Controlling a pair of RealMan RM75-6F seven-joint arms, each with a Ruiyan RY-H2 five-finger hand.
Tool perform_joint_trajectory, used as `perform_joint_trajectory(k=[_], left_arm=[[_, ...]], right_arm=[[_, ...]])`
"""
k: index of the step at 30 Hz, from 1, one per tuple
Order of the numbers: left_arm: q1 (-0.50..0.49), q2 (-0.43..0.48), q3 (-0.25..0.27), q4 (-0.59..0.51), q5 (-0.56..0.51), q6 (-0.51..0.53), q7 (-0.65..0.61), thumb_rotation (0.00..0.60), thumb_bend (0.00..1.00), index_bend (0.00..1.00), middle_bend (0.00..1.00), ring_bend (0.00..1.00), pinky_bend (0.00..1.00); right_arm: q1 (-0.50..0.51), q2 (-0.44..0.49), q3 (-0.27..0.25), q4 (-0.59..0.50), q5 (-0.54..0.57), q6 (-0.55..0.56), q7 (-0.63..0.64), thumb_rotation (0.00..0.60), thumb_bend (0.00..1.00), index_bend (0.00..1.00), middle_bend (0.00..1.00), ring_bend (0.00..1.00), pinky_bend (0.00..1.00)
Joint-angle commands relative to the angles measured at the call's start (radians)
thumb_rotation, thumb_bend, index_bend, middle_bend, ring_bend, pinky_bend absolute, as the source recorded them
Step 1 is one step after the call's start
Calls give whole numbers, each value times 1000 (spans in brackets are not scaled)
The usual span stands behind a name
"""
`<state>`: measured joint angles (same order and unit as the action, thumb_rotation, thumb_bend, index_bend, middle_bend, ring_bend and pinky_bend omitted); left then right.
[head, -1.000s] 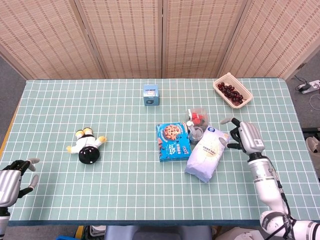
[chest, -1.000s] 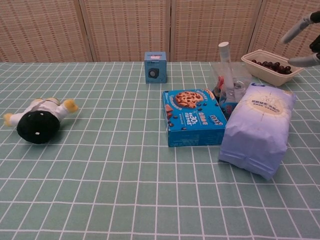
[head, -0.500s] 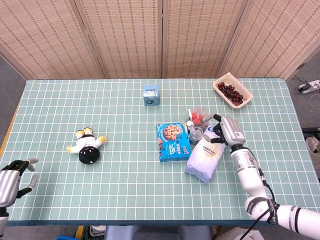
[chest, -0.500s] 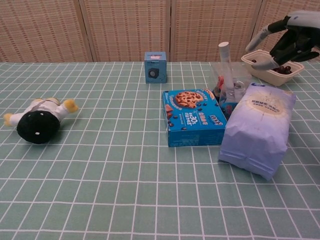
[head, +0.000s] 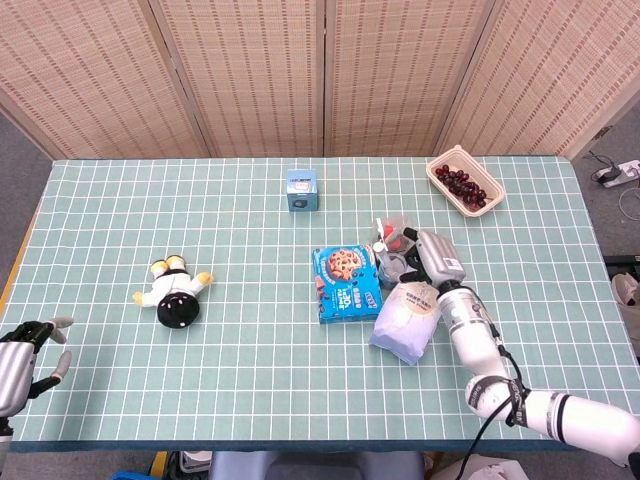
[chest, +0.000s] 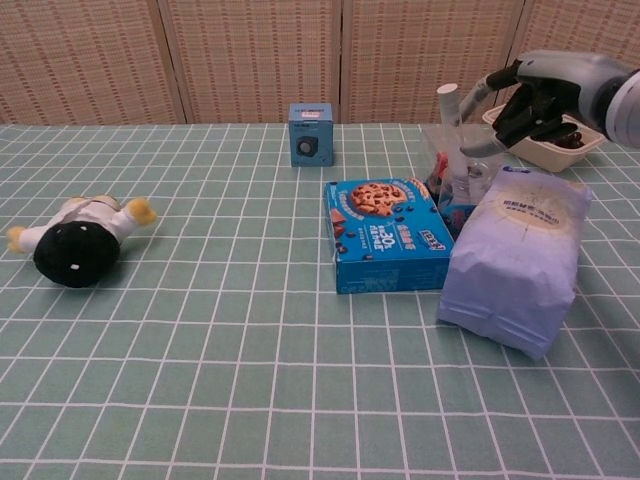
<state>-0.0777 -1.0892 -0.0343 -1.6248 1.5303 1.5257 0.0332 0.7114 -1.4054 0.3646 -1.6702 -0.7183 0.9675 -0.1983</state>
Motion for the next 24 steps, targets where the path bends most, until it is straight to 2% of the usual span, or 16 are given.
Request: perform_joint_trajectory(k=[1, 19, 24], left_arm=[[1, 1, 0, -1, 0, 1, -2, 600, 401, 391, 471, 327, 492], [2, 4, -1, -1, 1, 0, -6, 600, 401, 391, 471, 327, 492], [2, 4, -1, -2, 2, 1, -6, 600, 401, 391, 471, 327, 492]], right_arm=[[11, -12, -4, 15, 11, -5, -2, 600, 204, 382, 1000, 1000, 1000], [42, -47, -6, 79, 30, -37, 49, 600, 250, 451, 1000, 1000, 1000], [45, -49, -9, 87, 33, -45, 59, 600, 306, 524, 1000, 1000, 1000]])
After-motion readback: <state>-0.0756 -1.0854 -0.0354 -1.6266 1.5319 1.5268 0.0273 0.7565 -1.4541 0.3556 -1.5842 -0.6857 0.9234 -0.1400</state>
